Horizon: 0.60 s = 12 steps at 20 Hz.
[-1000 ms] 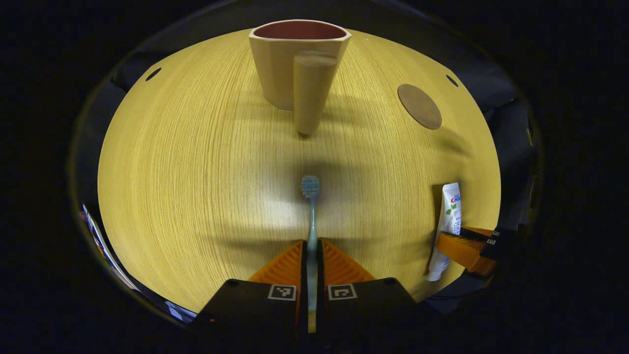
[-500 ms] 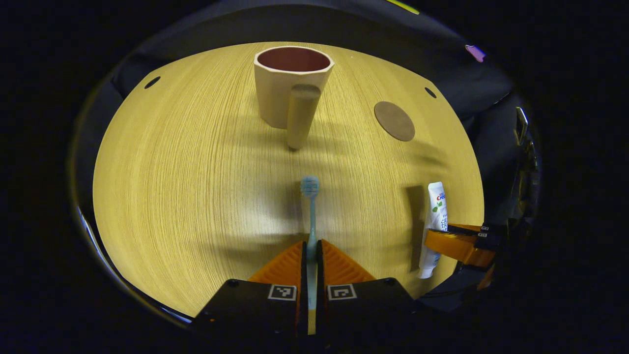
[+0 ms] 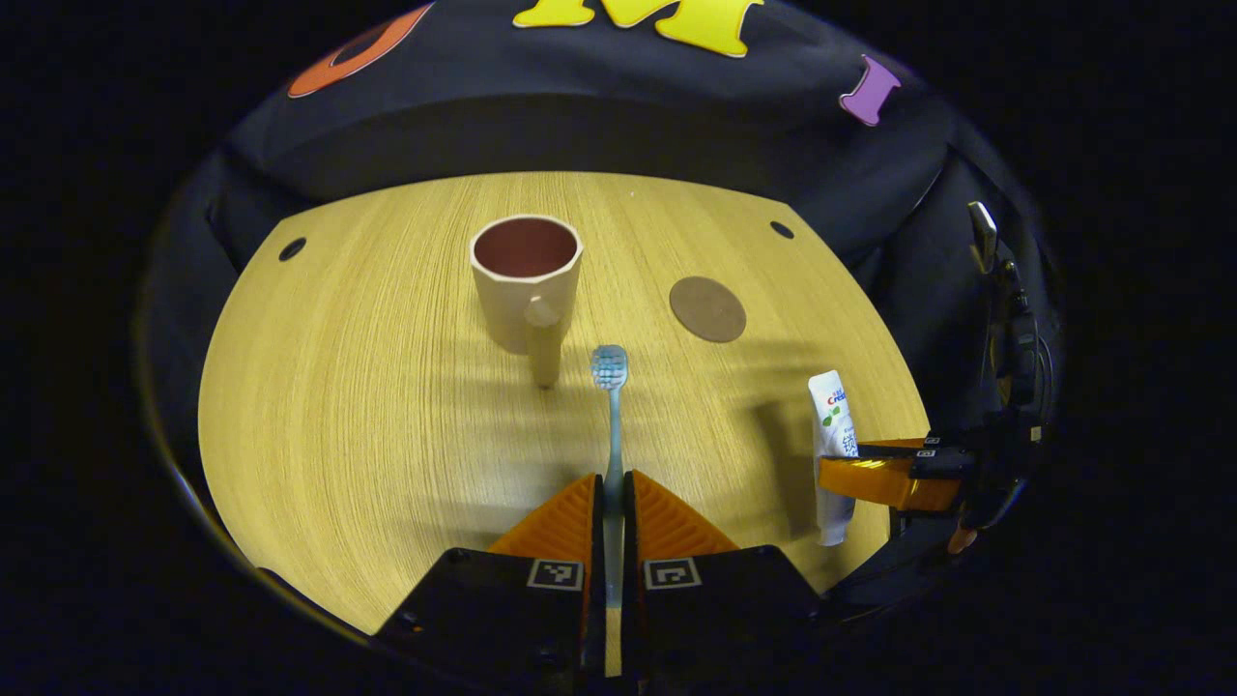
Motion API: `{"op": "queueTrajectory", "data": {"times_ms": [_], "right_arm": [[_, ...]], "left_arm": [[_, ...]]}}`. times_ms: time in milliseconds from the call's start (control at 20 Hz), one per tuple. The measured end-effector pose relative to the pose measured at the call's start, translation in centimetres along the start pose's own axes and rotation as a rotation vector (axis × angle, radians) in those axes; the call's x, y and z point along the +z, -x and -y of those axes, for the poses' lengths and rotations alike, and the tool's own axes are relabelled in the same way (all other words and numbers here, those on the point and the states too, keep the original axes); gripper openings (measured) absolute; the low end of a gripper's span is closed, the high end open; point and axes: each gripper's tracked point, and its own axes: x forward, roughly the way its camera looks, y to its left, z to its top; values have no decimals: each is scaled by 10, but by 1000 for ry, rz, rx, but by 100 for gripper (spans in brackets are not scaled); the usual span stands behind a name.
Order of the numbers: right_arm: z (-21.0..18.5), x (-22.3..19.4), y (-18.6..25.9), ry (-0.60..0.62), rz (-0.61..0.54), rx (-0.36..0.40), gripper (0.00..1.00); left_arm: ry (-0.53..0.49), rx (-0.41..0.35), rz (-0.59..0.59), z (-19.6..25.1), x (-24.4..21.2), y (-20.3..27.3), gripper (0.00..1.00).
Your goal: Put the toothbrush and toothpaste on the desktop into the cup, then pick up the cup and place it on the coaster on the desktop.
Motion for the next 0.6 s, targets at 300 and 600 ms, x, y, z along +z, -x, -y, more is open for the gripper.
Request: {"op": "queueTrajectory", "data": {"times_ms": [300, 600], "right_arm": [[0, 14, 20, 34, 82, -19, 10], [-3, 18, 30, 31, 120, -21, 10]], "left_arm": [[-95, 25, 243, -11, 53, 19, 9], [-76, 46, 446, -27, 103, 35, 9]]}}
